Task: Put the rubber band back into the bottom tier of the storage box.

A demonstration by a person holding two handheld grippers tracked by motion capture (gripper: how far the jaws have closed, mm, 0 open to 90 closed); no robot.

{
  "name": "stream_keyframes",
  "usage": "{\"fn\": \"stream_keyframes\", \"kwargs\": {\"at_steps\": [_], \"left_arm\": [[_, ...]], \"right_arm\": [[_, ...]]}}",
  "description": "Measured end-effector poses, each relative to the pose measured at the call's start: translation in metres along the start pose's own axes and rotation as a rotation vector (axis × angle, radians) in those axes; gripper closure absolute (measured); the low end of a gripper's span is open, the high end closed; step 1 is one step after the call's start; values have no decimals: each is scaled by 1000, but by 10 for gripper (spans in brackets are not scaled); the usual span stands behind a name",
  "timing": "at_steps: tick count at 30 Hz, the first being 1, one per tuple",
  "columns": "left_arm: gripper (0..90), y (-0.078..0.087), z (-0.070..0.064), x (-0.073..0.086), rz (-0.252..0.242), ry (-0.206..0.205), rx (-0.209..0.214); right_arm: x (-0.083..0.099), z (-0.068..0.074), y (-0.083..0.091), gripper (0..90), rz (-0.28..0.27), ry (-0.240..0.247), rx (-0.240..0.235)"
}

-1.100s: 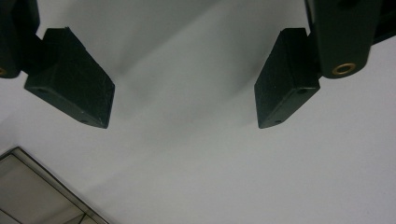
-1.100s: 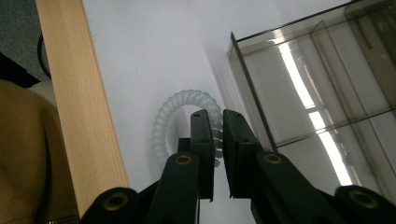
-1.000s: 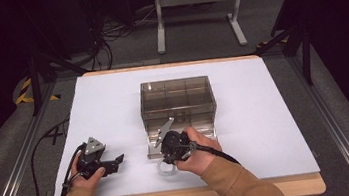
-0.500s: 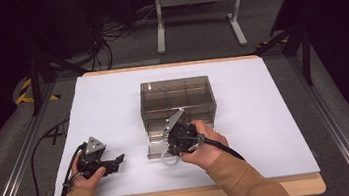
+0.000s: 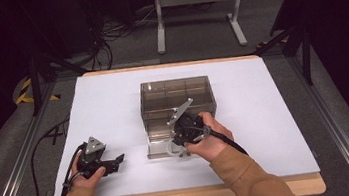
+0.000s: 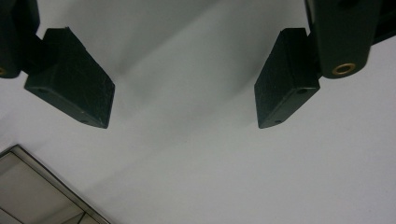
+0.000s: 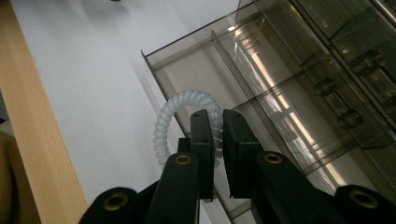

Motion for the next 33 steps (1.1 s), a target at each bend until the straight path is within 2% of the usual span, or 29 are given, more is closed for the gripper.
{"fn": "stream_keyframes", "kwargs": {"at_steps": [8, 10, 22, 33], "left_arm": [[210, 0, 0, 0, -1, 2, -5], [210, 0, 0, 0, -3, 3, -3], [210, 0, 0, 0, -1, 2, 2], [210, 0, 0, 0, 2, -5, 1]], "right_arm": [[3, -15, 0, 836, 6, -42, 34], [4, -20, -1, 836, 11, -64, 44], [9, -33, -7, 835, 41, -113, 83], [12, -36, -18, 834, 58, -114, 83]]}}
Point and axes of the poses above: each handheld gripper's, and its own axes: y roughly backward along the jaws, x roughly out of its underside, z roughly to its left, the point moved 7 cm from there along -y, roughly forward along the jaws, and after that the axes turned 7 degrees about z, right-handed, at the moved point
